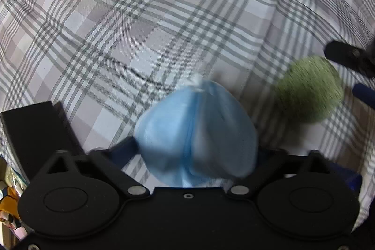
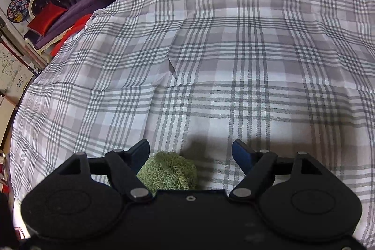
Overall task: Organize soft objects
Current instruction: 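Grasp the green knitted ball with the right tool while the left tool approaches the blue mask, then close the left tool on the blue face mask and lift it from the bed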
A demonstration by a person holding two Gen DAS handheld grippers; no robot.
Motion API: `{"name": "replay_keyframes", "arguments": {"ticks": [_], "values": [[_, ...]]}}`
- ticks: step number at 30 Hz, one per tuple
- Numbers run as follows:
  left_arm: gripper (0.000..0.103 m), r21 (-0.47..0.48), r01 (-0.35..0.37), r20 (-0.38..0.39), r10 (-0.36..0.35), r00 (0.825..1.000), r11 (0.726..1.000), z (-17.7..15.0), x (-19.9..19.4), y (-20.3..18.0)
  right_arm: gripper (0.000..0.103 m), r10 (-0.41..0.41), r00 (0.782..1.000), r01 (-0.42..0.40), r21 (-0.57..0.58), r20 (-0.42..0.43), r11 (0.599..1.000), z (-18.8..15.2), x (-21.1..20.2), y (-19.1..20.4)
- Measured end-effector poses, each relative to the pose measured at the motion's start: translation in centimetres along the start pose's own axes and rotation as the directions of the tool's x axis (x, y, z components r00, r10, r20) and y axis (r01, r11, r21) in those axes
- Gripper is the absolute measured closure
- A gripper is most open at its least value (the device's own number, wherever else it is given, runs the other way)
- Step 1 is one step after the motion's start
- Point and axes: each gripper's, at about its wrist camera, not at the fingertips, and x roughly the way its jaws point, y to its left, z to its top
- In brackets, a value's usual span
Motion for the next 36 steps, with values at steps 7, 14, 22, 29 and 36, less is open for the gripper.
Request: {"name": "replay_keyframes", "arguments": {"ticks": [7, 14, 22, 29, 36], "values": [[0.002, -0.028, 0.022, 0.003, -0.022, 1.000, 0.999, 1.4, 0.5, 0.3, 0.023, 0.000, 1.000, 0.000, -0.004, -0.021, 1.000, 0.1, 0.0, -0.3], [0.002, -0.015, 0.012, 0.030, -0.011, 0.999, 1.000, 2.6, 0.8, 0.4, 0.011, -0.011, 1.000, 0.012, -0.029, 0.026, 1.000, 0.7, -1.7, -0.9], [0.002, -0.037, 0.011, 0.023, -0.010, 1.000, 0.999, 4.3, 1.2, 0.9, 0.008, -0.041, 0.998, 0.043, -0.035, 0.055, 0.998, 0.8, -2.0, -1.1], [0.003, -0.031, 0.007, 0.082, -0.004, 0.997, 1.000, 2.0, 0.8, 0.1, 0.000, -0.121, 0.979, 0.137, -0.089, 0.163, 0.987, 0.4, -2.8, 0.0], [0.004, -0.058, 0.027, 0.075, -0.023, 0.997, 0.998, 1.4, -1.1, 2.0, 0.000, -0.050, 0.965, 0.067, -0.057, 0.257, 0.996, 0.6, -4.1, -0.8]]}}
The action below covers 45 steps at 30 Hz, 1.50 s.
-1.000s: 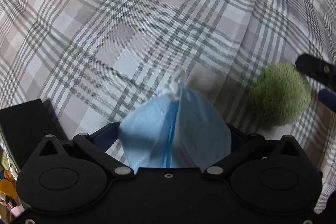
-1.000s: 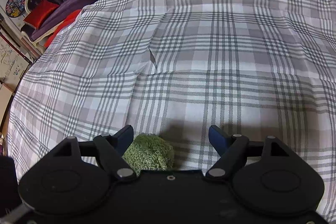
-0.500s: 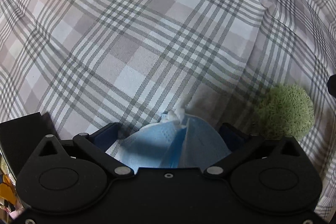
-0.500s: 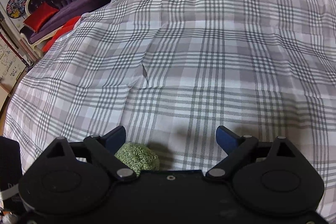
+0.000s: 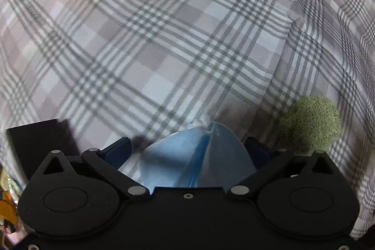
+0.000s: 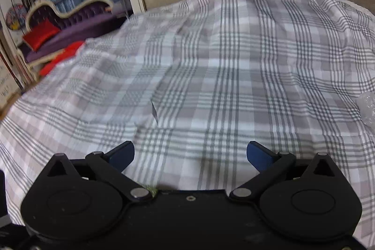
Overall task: Organize soft objects
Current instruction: 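Close the left tool on the blue face mask and lift it from the bed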
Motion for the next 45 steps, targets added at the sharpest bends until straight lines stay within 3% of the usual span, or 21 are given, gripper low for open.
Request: {"name": "replay_keyframes", "arguments": {"ticks": [4, 8, 20, 24, 28, 30, 32, 37, 45], "values": [[0.004, 0.034, -0.008, 0.044, 0.006, 0.999, 0.999, -1.3, -2.4, 0.7, 0.000, 0.079, 0.992, -0.077, 0.026, -0.100, 0.997, 0.4, 0.8, -0.5], [0.004, 0.075, 0.007, 0.042, -0.010, 0.999, 0.997, -2.1, -3.6, 0.8, 0.000, 0.161, 0.973, -0.161, 0.014, -0.167, 0.987, 0.0, 1.4, 0.2], [0.005, 0.106, 0.013, -0.012, -0.012, 1.000, 0.994, -2.8, -1.7, 0.3, 0.002, 0.057, 0.954, -0.114, -0.181, -0.294, 0.977, -2.9, 3.7, 3.9], [0.011, 0.099, 0.014, -0.019, -0.013, 1.000, 0.995, -2.3, -1.0, 0.5, 0.011, 0.021, 0.941, -0.107, -0.237, -0.338, 0.966, -3.8, 4.6, 4.8], [0.015, 0.102, 0.032, -0.006, -0.031, 0.999, 0.994, -2.1, -0.7, 0.8, 0.017, 0.037, 0.924, -0.134, -0.233, -0.381, 0.963, -4.2, 5.2, 4.8], [0.021, 0.106, 0.040, 0.006, -0.041, 0.999, 0.994, -2.1, -0.9, 0.9, 0.030, 0.057, 0.923, -0.152, -0.223, -0.381, 0.963, -4.2, 5.0, 4.8], [0.035, 0.105, 0.050, 0.018, -0.053, 0.998, 0.993, -1.9, -1.3, 1.1, 0.041, 0.091, 0.915, -0.184, -0.206, -0.392, 0.961, -4.1, 4.9, 4.9], [0.053, 0.095, 0.090, 0.026, -0.093, 0.995, 0.991, -1.8, -2.2, 1.3, 0.042, 0.067, 0.933, -0.145, -0.200, -0.353, 0.969, -3.5, 4.3, 4.5], [0.053, 0.115, 0.115, 0.086, -0.125, 0.988, 0.987, -1.4, -6.0, -0.9, 0.042, 0.053, 0.967, -0.081, -0.101, -0.251, 0.992, -1.4, 1.4, 0.8]]}}
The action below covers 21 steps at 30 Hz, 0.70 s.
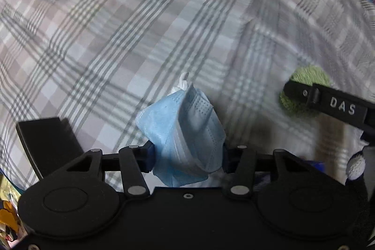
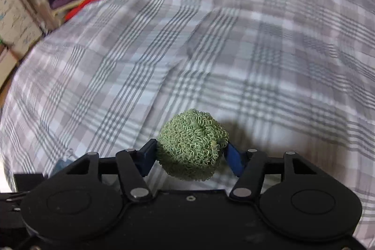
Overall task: Organize soft objects
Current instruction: 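Close the left tool on the blue face mask and lift it from the bed, then carry the blue mask and green ball toward the gold tray with both tools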
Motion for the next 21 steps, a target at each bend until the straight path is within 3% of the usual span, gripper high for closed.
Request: {"name": "replay_keyframes", "arguments": {"ticks": [4, 9, 14, 21], "values": [[0.053, 0.046, 0.039, 0.030, -0.041, 0.999, 0.998, -0.2, -2.0, -3.2, 0.042, -0.012, 0.999, 0.010, 0.047, 0.040, 0.999, -0.3, -3.2, -3.7], [0.053, 0.106, 0.116, 0.027, -0.120, 0.992, 0.988, -1.6, -3.3, -7.7, 0.041, -0.118, 0.990, 0.116, 0.033, 0.072, 0.993, -1.7, -6.9, -7.8], [0.053, 0.171, 0.156, 0.009, -0.160, 0.987, 0.973, -3.8, -4.1, -12.4, 0.041, -0.166, 0.983, 0.162, 0.054, 0.082, 0.985, -4.2, -10.1, -12.3], [0.053, 0.219, 0.201, -0.049, -0.194, 0.980, 0.955, -7.9, -5.1, -16.3, 0.041, -0.162, 0.985, 0.157, 0.079, 0.065, 0.984, -8.3, -12.5, -16.0]]}}
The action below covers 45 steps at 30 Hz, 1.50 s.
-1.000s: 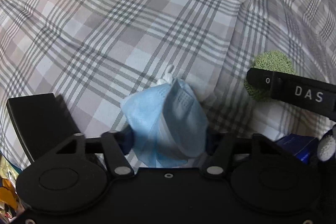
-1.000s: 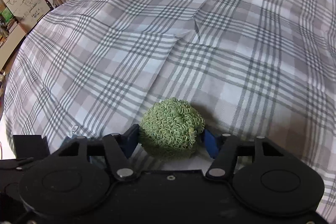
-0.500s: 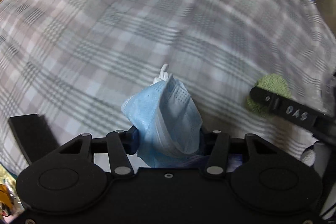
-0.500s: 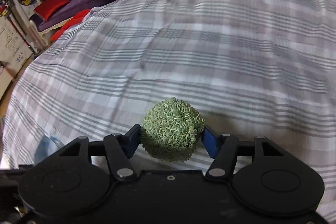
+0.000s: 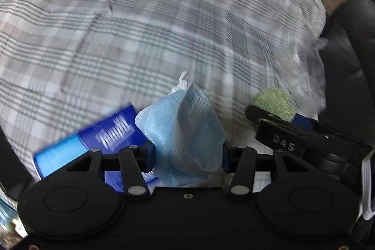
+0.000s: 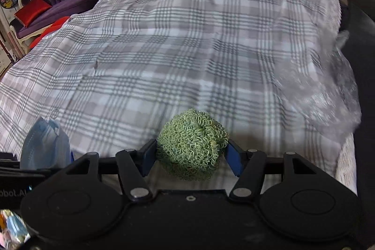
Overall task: Organize soft objects
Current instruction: 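Carry the blue mask and green ball toward the gold tray with both tools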
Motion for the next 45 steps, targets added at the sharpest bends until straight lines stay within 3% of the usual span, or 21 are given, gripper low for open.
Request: {"name": "replay_keyframes", "arguments": {"ticks": [7, 14, 21, 27, 36, 40, 45], "values": [[0.053, 0.022, -0.019, -0.037, 0.020, 0.999, 1.000, -4.4, -0.8, -2.1, 0.041, 0.042, 0.999, -0.042, 0.004, -0.010, 0.999, -2.7, -1.9, -1.7], [0.053, -0.012, -0.063, -0.053, 0.062, 0.997, 0.998, -9.1, -2.7, -2.0, 0.041, 0.102, 0.995, -0.101, -0.063, 0.003, 0.993, -4.3, -4.7, -0.9], [0.053, -0.096, -0.100, -0.008, 0.100, 0.995, 0.990, -13.1, -5.7, 1.0, 0.041, 0.188, 0.982, -0.182, -0.198, 0.012, 0.963, -6.4, -7.9, 3.3], [0.053, -0.187, -0.144, 0.025, 0.152, 0.988, 0.972, -16.1, -8.2, 5.4, 0.041, 0.283, 0.959, -0.278, -0.325, -0.034, 0.904, -8.9, -9.9, 9.2], [0.053, -0.386, -0.211, 0.047, 0.248, 0.968, 0.898, -20.9, -12.1, 14.6, 0.041, 0.376, 0.907, -0.419, -0.487, -0.189, 0.766, -14.1, -11.2, 19.5], [0.053, -0.462, -0.235, 0.043, 0.287, 0.957, 0.855, -22.9, -13.5, 18.9, 0.041, 0.395, 0.880, -0.476, -0.482, -0.265, 0.736, -15.3, -10.6, 22.8], [0.053, -0.555, -0.273, 0.029, 0.347, 0.937, 0.786, -24.9, -14.6, 24.2, 0.041, 0.373, 0.874, -0.485, -0.514, -0.311, 0.707, -16.6, -10.3, 27.2]]}}
